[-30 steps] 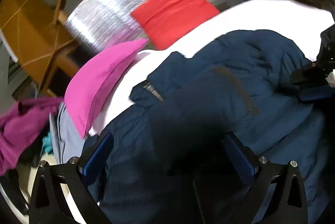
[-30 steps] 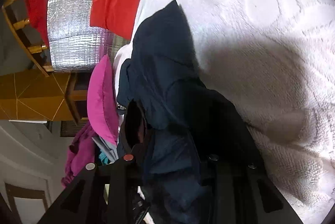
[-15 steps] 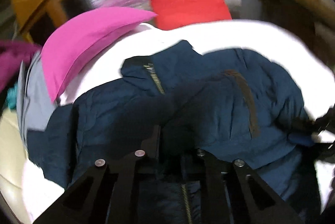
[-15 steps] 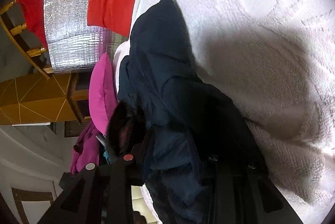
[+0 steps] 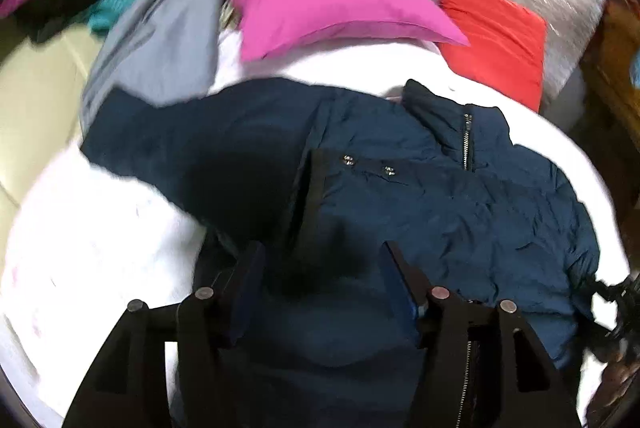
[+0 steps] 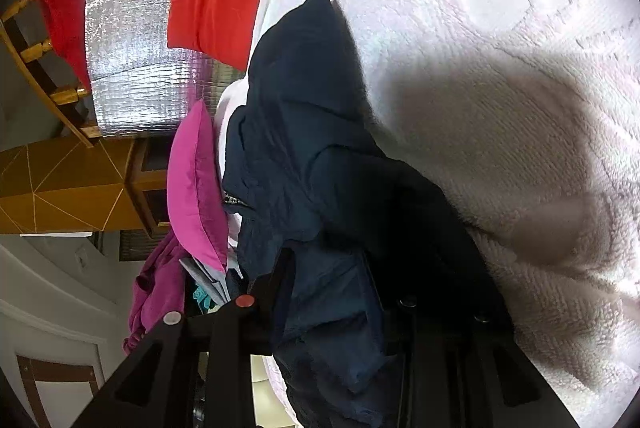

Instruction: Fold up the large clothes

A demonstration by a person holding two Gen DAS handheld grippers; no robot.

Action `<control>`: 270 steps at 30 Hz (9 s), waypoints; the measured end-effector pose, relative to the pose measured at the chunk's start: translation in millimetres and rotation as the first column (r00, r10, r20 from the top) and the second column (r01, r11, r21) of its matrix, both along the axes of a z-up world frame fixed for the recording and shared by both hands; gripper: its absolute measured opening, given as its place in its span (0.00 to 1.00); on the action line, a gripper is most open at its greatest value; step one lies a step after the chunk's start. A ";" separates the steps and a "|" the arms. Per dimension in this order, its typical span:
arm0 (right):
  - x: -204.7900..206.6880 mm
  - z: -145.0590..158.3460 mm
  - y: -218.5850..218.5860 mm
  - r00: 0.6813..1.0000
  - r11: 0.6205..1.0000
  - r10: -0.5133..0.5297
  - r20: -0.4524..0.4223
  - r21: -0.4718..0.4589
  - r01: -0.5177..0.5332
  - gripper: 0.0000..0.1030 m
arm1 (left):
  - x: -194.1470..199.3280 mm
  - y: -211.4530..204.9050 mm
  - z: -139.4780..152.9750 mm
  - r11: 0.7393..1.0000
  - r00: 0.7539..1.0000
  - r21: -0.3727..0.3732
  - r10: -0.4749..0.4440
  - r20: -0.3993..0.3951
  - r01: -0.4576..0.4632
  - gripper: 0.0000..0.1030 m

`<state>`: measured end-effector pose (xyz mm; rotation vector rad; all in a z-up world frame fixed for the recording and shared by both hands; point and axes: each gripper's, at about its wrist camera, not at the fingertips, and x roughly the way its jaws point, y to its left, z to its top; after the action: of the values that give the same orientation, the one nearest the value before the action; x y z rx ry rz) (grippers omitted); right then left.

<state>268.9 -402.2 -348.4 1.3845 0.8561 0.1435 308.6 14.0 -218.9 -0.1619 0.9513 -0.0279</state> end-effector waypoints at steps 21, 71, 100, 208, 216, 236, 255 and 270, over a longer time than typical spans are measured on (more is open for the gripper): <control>2.8 42.7 4.0 0.997 0.958 0.051 0.055 -0.284 -0.033 0.49 | 27.5 -32.5 -46.5 0.988 0.999 0.150 0.035 0.018 -0.038 0.62; -23.9 128.0 33.5 0.980 0.566 0.041 0.197 -0.813 0.140 0.70 | 22.0 -7.1 -16.4 0.996 0.997 0.086 -0.021 0.076 0.015 0.65; 16.5 65.7 84.2 0.973 0.627 0.228 -0.022 -0.761 -0.164 0.57 | 75.0 202.7 -93.1 0.654 0.913 -0.664 0.393 -0.109 -0.361 0.74; -15.6 43.4 -5.8 0.982 0.992 0.060 0.180 -0.119 -0.039 0.75 | 12.1 14.9 37.0 0.925 0.968 -0.285 -0.243 0.059 0.250 0.83; -21.2 28.2 -10.9 0.974 0.994 0.037 0.223 0.091 -0.058 0.75 | 33.2 75.5 -9.0 0.978 0.992 -0.189 0.069 -0.106 -0.088 0.81; 1.9 98.4 53.1 0.963 0.809 0.176 0.206 -0.588 -0.022 0.16 | 41.2 62.6 -23.8 0.983 0.993 -0.170 0.046 -0.109 -0.065 0.75; 4.6 95.7 13.1 0.982 0.768 0.094 0.161 -0.640 0.031 0.68 | 35.9 36.7 1.9 0.998 0.998 0.000 0.060 0.014 -0.060 0.76; 26.6 86.5 101.8 0.914 0.721 0.387 0.122 -0.658 -0.217 0.37 | 34.4 -27.5 2.1 0.975 0.979 0.110 -0.201 0.046 0.195 0.76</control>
<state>295.5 -300.4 -261.9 0.5588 0.8095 0.2534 343.0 -13.5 -216.8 0.0317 0.9069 -0.1650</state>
